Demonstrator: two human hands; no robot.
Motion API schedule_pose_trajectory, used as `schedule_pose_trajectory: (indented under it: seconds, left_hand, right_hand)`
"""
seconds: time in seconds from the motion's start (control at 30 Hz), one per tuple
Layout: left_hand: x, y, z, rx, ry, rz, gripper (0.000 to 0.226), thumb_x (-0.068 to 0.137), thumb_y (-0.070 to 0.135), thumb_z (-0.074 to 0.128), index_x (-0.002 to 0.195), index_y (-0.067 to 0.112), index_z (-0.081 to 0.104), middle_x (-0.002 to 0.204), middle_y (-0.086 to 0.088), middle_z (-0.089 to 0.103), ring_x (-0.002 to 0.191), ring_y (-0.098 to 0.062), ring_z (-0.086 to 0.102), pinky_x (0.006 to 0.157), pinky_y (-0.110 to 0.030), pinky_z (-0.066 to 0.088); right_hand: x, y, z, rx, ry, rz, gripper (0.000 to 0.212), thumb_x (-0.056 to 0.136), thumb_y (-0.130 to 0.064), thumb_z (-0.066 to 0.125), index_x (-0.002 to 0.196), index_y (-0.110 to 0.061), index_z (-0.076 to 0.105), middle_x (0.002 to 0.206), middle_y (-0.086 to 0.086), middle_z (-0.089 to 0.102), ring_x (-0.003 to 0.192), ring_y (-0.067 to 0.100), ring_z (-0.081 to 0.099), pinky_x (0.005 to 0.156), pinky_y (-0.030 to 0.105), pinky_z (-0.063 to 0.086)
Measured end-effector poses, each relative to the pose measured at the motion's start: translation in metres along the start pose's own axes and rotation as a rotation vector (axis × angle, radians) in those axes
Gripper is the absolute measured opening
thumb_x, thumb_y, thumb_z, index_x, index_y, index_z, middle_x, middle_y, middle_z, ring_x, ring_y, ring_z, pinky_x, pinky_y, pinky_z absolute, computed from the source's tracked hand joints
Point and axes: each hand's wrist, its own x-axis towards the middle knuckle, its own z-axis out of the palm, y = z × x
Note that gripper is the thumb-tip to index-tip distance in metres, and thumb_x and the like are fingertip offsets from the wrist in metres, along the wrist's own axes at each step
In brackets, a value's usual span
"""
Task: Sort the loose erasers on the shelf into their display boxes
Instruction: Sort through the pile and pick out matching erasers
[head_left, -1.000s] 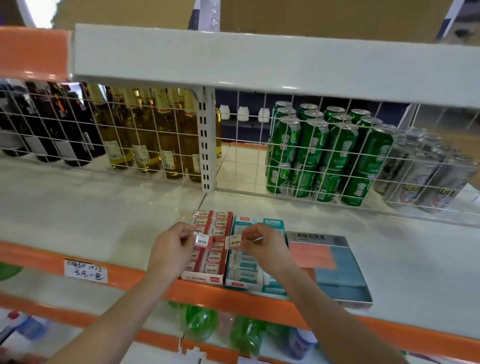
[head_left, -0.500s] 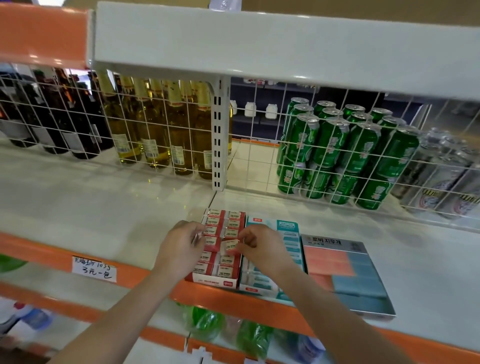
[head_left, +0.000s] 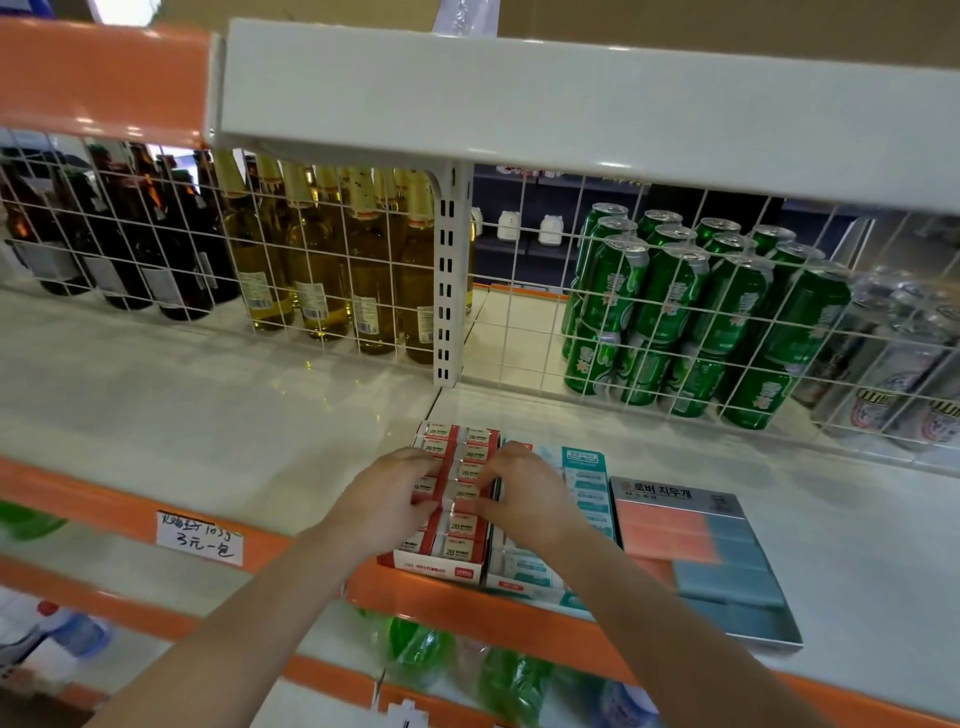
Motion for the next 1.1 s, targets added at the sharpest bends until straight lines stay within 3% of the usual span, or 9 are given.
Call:
schedule_pose_trajectory:
  seconds: [0.2,0.5,0.73,0.93,1.1]
  left_hand:
    - [0.008,-0.003,-0.006,0.071,-0.030,-0.010,0.052,0.088,0.029,0.059,0.136,0.019,0.044,0.133,0.003,0.049,0.121,-0.012,0.046,0.099,-0.021,0.035]
    - [0.009,0.022,-0.008,-0.086,0.021,0.013,0.038,0.091,0.026,0.056,0.129,0.024,0.053,0.129,0.006,0.053,0.113,-0.008,0.051,0.092,-0.017,0.037]
    - [0.028,0.086,0.007,-0.216,-0.037,0.103,0.026,0.091,0.019,0.055,0.116,0.018,0.062,0.118,0.002,0.060,0.099,-0.007,0.054,0.082,-0.019,0.041]
    - [0.043,0.165,0.042,-0.266,-0.152,0.200,0.029,0.092,0.018,0.054,0.120,0.017,0.059,0.114,0.001,0.061,0.102,-0.009,0.057,0.084,-0.018,0.043]
    - [0.050,0.231,0.074,-0.238,-0.221,0.284,0.024,0.091,0.018,0.056,0.113,0.015,0.064,0.109,0.000,0.065,0.099,-0.014,0.060,0.084,-0.022,0.045]
  right_hand:
    - [0.004,-0.001,0.003,0.003,0.010,0.009,0.018,0.082,-0.025,0.068,0.096,-0.015,0.065,0.106,-0.002,0.054,0.096,0.013,0.054,0.082,0.021,0.044]
    - [-0.014,0.031,-0.023,0.091,0.027,0.088,0.026,0.091,-0.017,0.053,0.117,-0.016,0.059,0.120,0.000,0.054,0.109,0.014,0.053,0.088,0.021,0.040]
    - [-0.055,0.093,-0.068,0.037,0.118,0.232,0.025,0.089,-0.015,0.052,0.113,-0.015,0.061,0.111,0.003,0.059,0.103,0.018,0.055,0.076,0.019,0.036]
    - [-0.106,0.152,-0.104,0.025,0.168,0.379,0.023,0.088,-0.010,0.052,0.108,-0.012,0.063,0.107,0.008,0.062,0.096,0.023,0.058,0.074,0.022,0.040]
    - [-0.155,0.198,-0.128,0.035,0.201,0.469,0.024,0.089,-0.013,0.053,0.111,-0.013,0.062,0.102,0.005,0.059,0.086,0.014,0.051,0.073,0.019,0.037]
